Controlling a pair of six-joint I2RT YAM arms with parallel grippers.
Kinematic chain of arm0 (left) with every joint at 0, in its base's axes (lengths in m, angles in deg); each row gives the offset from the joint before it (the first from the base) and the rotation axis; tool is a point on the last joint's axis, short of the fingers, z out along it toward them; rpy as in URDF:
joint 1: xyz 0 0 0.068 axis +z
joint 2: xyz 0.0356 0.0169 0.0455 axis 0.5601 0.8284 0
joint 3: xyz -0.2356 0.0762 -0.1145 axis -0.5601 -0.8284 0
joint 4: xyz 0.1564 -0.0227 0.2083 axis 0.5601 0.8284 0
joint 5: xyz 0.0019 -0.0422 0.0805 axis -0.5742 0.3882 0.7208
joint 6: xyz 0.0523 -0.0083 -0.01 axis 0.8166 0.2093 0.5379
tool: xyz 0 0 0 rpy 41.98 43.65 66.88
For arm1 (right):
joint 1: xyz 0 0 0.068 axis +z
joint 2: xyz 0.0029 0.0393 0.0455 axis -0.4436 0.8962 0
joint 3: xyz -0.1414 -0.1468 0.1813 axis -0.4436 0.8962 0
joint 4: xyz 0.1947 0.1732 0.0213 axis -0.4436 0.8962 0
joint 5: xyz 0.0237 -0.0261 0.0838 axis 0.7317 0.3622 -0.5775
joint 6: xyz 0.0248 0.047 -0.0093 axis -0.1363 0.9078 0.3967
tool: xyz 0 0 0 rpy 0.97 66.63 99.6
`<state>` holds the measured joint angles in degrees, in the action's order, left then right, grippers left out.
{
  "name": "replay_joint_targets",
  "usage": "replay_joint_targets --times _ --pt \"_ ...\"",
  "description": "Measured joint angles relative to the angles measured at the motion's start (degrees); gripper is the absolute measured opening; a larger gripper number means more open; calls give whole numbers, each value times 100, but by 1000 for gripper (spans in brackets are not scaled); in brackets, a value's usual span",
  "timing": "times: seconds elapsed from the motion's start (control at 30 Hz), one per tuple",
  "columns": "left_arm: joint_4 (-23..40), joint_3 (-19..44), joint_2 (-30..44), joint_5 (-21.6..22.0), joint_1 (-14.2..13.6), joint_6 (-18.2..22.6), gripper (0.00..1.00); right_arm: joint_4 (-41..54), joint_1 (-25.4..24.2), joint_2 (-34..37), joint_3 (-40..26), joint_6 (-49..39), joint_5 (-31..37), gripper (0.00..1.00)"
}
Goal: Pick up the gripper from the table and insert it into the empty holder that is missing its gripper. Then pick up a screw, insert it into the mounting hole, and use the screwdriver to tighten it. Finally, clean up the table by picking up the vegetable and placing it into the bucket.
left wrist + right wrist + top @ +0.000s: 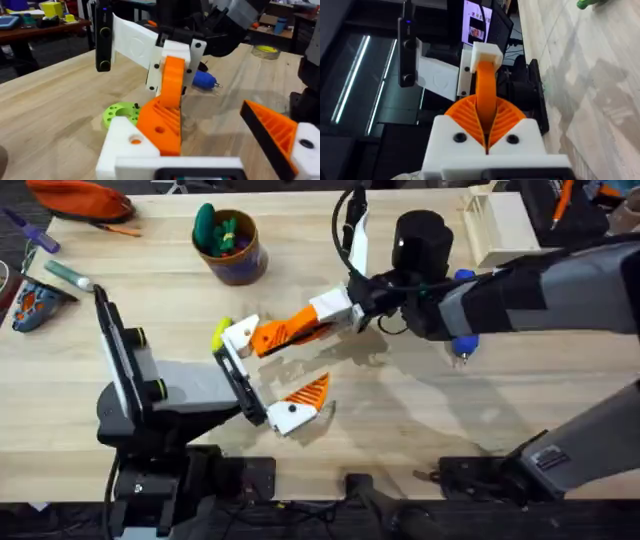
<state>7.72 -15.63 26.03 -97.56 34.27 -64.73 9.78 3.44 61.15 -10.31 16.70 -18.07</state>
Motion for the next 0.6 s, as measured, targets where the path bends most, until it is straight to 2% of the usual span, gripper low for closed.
replay_joint_targets --times 0.6 --pt "4 0 0 -28 -2 -7 985 -9 119 86 -101 560 123 10"
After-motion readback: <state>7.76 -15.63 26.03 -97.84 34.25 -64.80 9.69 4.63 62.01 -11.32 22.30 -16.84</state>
